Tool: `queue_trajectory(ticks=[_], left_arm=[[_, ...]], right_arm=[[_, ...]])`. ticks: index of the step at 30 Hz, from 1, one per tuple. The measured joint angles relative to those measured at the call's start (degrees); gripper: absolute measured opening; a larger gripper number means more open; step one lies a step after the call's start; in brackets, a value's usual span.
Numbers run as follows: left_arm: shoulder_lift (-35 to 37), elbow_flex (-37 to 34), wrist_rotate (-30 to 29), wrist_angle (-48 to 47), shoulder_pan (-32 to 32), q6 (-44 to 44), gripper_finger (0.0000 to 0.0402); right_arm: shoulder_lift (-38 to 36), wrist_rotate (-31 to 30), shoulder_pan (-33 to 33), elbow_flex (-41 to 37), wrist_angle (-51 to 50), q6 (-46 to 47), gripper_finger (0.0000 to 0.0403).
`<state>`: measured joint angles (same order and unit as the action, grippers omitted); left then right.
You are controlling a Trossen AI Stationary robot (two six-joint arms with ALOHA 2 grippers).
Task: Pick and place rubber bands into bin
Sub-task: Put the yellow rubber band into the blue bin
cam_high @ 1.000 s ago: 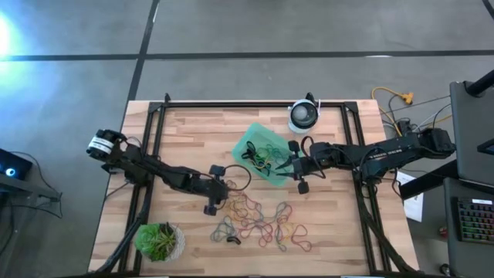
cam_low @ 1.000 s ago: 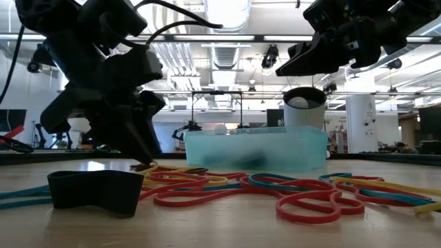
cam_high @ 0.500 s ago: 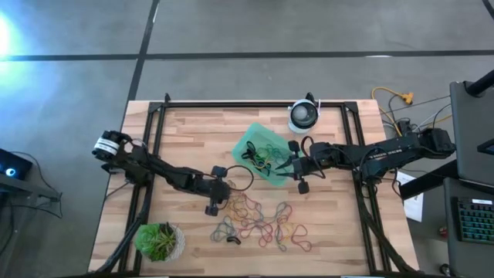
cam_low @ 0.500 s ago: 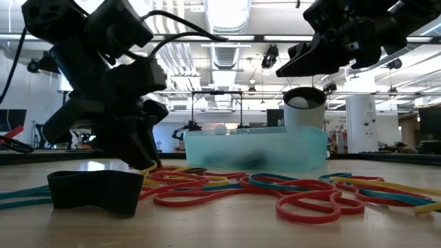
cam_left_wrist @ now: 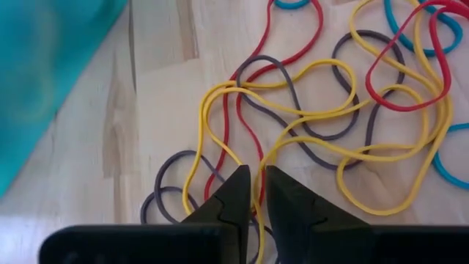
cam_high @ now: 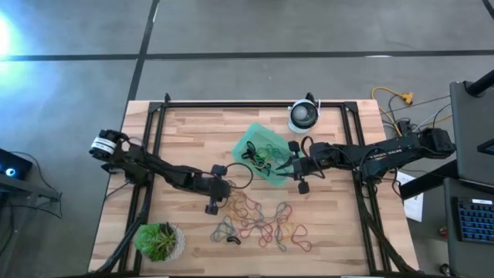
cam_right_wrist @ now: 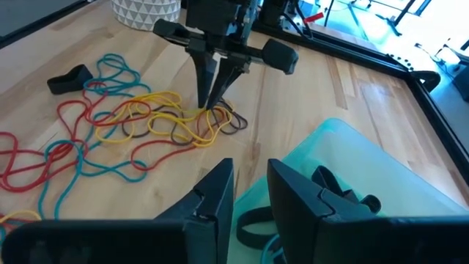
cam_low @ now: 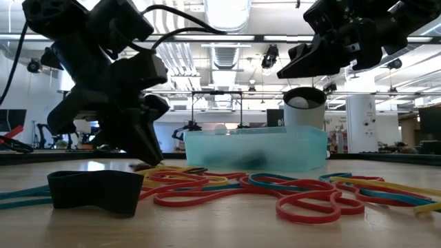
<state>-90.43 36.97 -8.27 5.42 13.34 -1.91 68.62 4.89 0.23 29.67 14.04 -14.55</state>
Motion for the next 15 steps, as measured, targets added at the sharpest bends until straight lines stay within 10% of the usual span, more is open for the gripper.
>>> queue_trajectory(ticks=[15], left_arm=[[-0.13, -0.08, 0.1, 0.11, 0.0, 0.0, 0.0027]], right_arm=[[0.0, 0.01, 0.01, 0.0, -0.13, 0.0, 0.0073]])
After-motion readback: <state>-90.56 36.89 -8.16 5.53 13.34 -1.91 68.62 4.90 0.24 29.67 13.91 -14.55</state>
